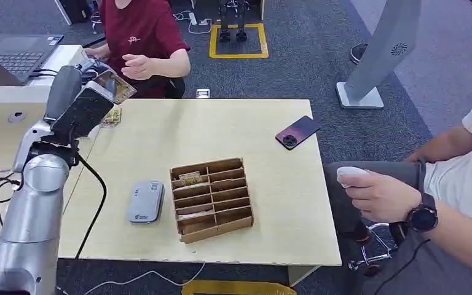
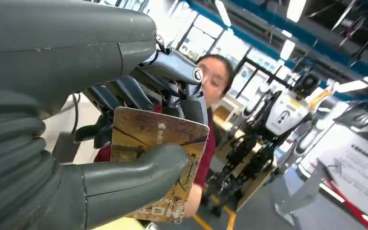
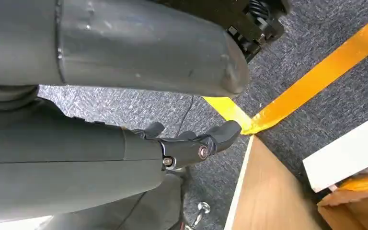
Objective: Pass the card to the sensor for recognition and then transmit it.
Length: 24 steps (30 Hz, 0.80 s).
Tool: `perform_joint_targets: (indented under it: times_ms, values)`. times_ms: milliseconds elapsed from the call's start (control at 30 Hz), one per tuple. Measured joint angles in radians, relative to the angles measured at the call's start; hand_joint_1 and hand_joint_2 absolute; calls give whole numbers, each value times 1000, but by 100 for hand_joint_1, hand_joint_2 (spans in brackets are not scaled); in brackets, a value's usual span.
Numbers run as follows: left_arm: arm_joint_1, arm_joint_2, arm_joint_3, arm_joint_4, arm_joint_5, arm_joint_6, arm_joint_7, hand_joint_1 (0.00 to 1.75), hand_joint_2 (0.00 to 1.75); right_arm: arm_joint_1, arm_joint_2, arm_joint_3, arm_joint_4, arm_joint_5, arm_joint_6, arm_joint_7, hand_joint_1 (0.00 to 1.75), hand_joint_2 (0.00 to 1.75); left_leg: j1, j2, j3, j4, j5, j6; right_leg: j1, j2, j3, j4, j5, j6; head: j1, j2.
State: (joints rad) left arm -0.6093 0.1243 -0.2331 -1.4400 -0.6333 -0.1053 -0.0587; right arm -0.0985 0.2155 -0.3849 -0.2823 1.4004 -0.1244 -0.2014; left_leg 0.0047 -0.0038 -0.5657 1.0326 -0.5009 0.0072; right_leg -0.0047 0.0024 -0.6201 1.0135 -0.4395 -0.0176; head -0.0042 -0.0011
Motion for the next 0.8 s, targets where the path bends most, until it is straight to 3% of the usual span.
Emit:
perform_joint_targets:
  times_ms: [167, 300, 467, 800]
  values:
    - [0, -32, 14, 40, -52, 22, 25, 175, 175, 0, -1, 9, 0, 0, 0, 0, 0, 0, 0, 0, 0, 0, 0, 0, 0, 0, 0, 0, 0, 0, 0, 0]
    - [-9, -82, 22, 112, -447, 163, 153, 175, 175, -4, 0, 20, 0, 10, 17, 8, 0, 0, 0, 0, 0, 0, 0, 0, 0, 0, -1, 0, 0, 0, 0, 0]
    - [-6, -151, 77, 213, -768, 239, 183, 175, 175, -10, 4, 42, 0, 8, 20, 23, 0, 0, 0, 0, -1, 0, 0, 0, 0, 0, -1, 0, 0, 0, 0, 0]
    - [14, -216, 162, 278, -840, 243, 162, 175, 175, -9, 8, 61, 3, -1, 21, 33, 0, 0, 0, 0, -1, 0, 0, 0, 0, 0, -1, 0, 0, 0, 0, 0]
